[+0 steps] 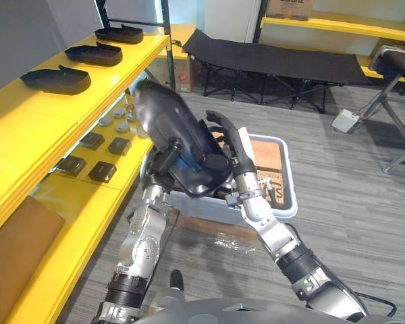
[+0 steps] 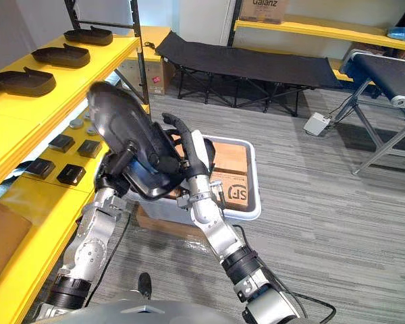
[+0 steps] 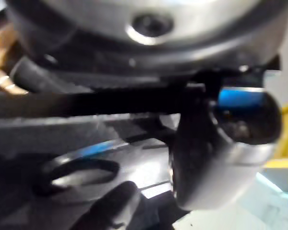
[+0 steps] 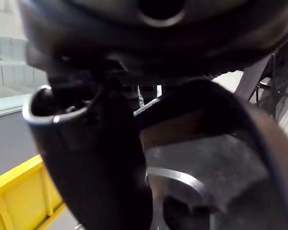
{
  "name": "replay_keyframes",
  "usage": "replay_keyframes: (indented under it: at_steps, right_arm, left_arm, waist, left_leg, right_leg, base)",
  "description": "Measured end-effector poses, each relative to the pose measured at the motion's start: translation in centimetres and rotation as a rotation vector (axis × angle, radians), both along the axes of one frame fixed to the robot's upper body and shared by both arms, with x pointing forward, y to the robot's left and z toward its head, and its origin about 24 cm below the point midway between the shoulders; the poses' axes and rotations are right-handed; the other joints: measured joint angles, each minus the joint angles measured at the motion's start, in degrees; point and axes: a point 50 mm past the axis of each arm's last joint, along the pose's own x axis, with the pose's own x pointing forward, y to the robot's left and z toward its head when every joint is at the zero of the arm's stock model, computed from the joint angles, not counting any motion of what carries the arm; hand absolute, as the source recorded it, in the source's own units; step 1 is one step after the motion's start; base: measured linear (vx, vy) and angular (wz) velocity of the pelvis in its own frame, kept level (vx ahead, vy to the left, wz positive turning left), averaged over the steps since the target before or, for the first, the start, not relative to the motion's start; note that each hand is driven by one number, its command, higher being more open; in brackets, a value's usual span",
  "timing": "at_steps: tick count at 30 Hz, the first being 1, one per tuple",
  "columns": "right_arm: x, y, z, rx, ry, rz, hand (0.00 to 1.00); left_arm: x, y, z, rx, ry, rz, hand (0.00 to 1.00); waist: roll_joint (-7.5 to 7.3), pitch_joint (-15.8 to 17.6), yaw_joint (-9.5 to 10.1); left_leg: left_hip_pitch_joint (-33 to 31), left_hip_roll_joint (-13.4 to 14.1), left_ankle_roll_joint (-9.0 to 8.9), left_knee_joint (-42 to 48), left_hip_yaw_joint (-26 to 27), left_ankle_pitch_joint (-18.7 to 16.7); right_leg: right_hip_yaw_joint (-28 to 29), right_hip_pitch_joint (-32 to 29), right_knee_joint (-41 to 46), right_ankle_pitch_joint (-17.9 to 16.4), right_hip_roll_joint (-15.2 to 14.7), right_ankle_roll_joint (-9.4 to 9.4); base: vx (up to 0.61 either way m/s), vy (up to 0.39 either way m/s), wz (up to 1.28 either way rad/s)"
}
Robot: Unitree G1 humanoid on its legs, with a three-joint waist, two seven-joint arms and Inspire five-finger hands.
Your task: Walk over and take three plastic housings, then place them on the shelf
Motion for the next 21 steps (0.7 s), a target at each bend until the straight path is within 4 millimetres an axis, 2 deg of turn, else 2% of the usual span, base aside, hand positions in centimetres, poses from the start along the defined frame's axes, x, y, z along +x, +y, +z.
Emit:
replay_keyframes:
  at_steps: [3,8,10,14,18,21]
  right_arm:
    - [-1.0,0.0,1.2,0.068,-0.029,0.026,1.00]
    - [-1.1,-1.5,2.5,0.124,-0.059,-0.019,1.00]
    - [-1.4,-2.3,1.9,0.160,-0.017,-0.035,1.00]
    - [-2.3,-3.7,0.1,0.210,0.102,0.039,1.00]
    - [-3.9,-5.8,-0.5,0.251,0.163,0.157,1.00]
    - [-4.9,-7.1,-1.5,0.284,0.219,0.136,1.00]
  left_arm:
    - [-0.9,1.5,0.9,0.125,-0.044,0.149,0.00]
    - [-2.3,4.5,1.0,0.404,-0.025,0.437,0.00]
    - [-3.3,5.6,0.9,0.599,0.001,0.580,0.00]
    - [-4.2,6.6,1.1,0.869,-0.002,0.707,0.00]
    - [-4.6,7.2,1.1,0.852,-0.014,0.707,0.00]
    - [-5.9,7.0,-0.1,0.622,-0.007,0.600,0.00]
  waist:
    - [0.29,-0.1,-0.18]
    - [0.41,-0.2,-0.26]
    - [0.37,-0.2,-0.22]
    - [0.36,-0.2,-0.19]
    - [0.36,-0.2,-0.78]
    - [0.36,-0.2,-1.88]
  left_leg:
    - [0.0,0.1,-0.20,0.0,0.1,-0.3]
    - [0.0,0.2,-0.21,0.0,0.6,-0.4]
    - [0.0,0.1,-0.13,0.0,1.0,-0.6]
    - [0.1,0.1,-0.10,0.0,1.8,-0.9]
    - [0.1,0.1,-0.06,0.0,2.5,-1.1]
    - [0.2,0.2,-0.05,0.0,3.7,-1.4]
  right_leg:
    - [0.2,-0.1,0.0,0.0,0.0,-0.01]
    - [0.7,-0.5,0.0,-0.1,0.0,-0.12]
    - [1.1,-0.7,0.1,-0.1,-0.2,-0.13]
    - [1.9,-1.1,0.1,-0.1,-0.4,-0.12]
    - [2.6,-1.6,0.2,-0.1,-0.5,-0.12]
    - [3.7,-2.3,0.7,-0.2,-0.7,-0.04]
  base:
    - [0.01,0.005,-0.03]
    - [0.00,0.004,-0.04]
    - [0.01,0.022,-0.08]
    - [0.02,0.018,-0.09]
    - [0.02,0.013,-0.11]
    - [0.03,0.010,-0.16]
